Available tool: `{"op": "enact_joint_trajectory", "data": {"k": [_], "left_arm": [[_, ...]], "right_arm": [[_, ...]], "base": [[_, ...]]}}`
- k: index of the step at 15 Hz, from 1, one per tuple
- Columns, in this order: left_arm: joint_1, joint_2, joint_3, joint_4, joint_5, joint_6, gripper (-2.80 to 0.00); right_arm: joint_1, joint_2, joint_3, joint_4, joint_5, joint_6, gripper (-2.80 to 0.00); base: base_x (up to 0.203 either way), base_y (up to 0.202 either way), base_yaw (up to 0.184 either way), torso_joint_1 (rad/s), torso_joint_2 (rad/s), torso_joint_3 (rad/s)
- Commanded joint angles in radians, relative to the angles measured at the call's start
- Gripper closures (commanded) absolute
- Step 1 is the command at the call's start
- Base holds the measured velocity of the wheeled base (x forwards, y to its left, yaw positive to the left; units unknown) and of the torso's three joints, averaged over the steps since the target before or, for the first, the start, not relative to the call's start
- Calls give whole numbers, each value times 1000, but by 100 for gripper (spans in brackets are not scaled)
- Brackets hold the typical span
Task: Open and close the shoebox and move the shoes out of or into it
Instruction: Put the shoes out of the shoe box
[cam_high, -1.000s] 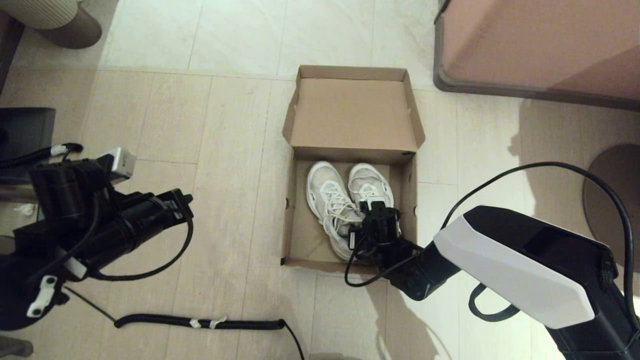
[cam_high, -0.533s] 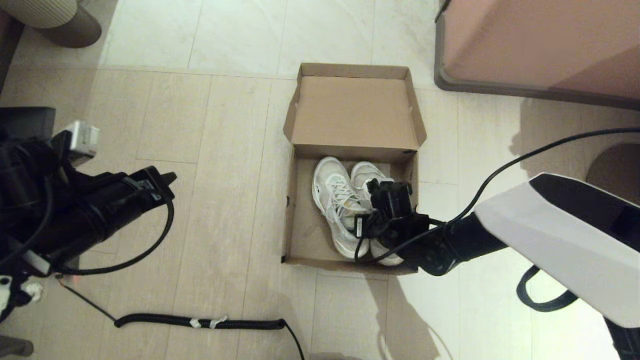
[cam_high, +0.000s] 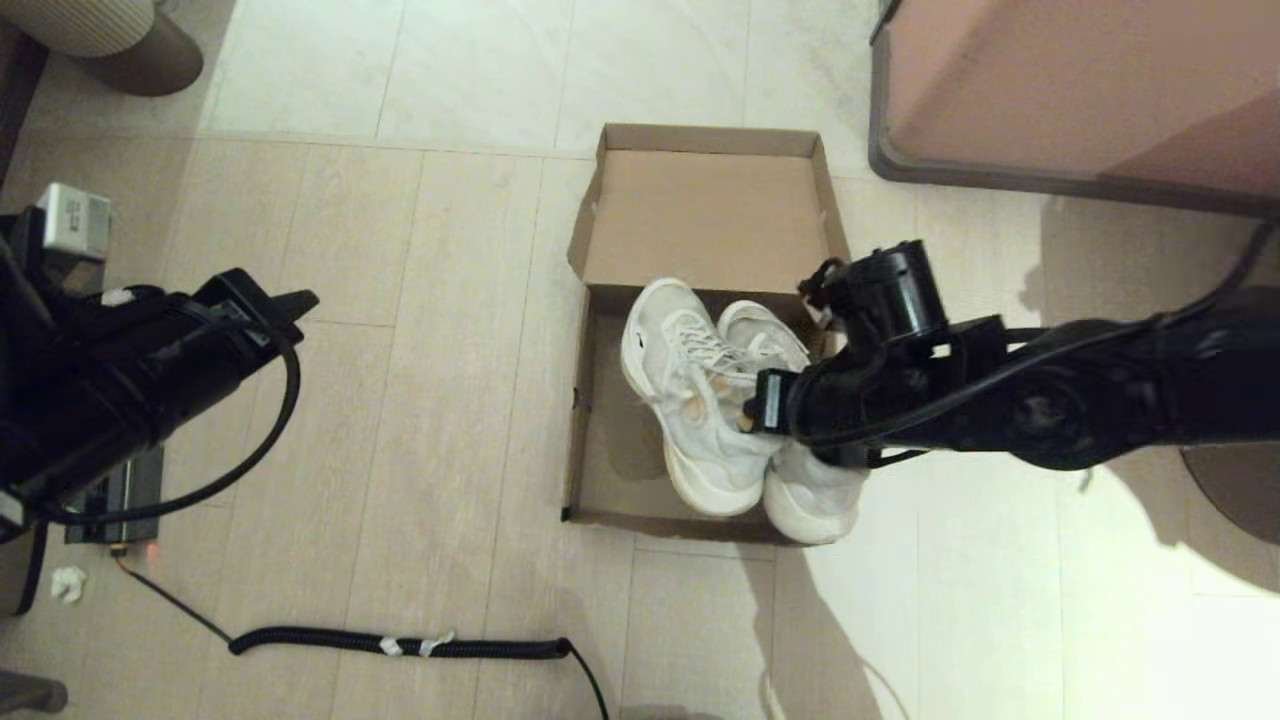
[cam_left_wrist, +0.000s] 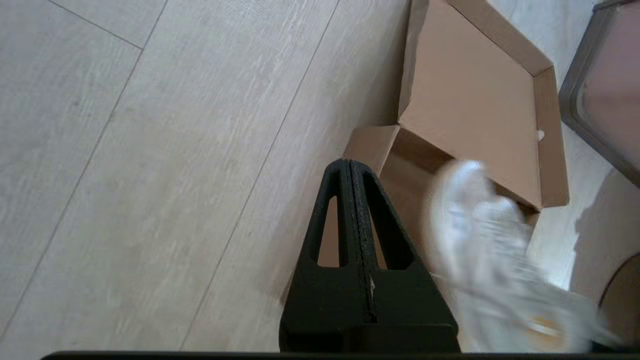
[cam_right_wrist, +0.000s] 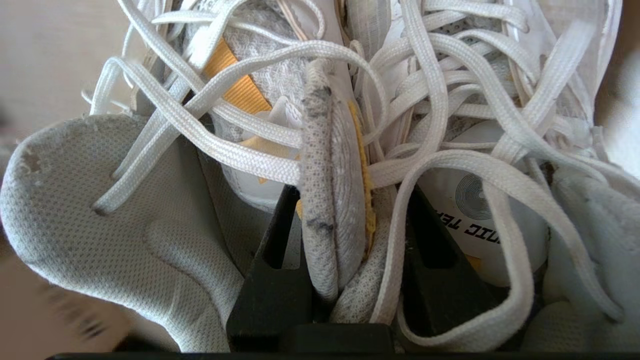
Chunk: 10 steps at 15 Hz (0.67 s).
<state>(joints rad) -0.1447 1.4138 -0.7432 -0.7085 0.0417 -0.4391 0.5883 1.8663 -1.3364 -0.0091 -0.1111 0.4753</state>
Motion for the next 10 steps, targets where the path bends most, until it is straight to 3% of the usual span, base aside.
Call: {"op": "enact_joint_trajectory", "data": {"k": [1, 3, 5, 10], "left_arm": [[-1, 35, -7, -5, 0, -4, 0], [-3, 86, -15, -12, 2, -3, 0], [-3, 92, -22, -16, 3, -3, 0], [-1, 99, -8, -28, -9, 12, 0]], "right_arm": [[2, -189, 2, 96, 7, 21, 0], [-58, -299, 1, 192, -2, 27, 0], [-194, -366, 4, 247, -31, 4, 0], [-505, -374, 171, 214, -48, -152, 0]], "base": [[0, 0, 0, 0, 0, 0], [0, 0, 0, 0, 0, 0], [0, 0, 0, 0, 0, 0], [0, 0, 0, 0, 0, 0]]}}
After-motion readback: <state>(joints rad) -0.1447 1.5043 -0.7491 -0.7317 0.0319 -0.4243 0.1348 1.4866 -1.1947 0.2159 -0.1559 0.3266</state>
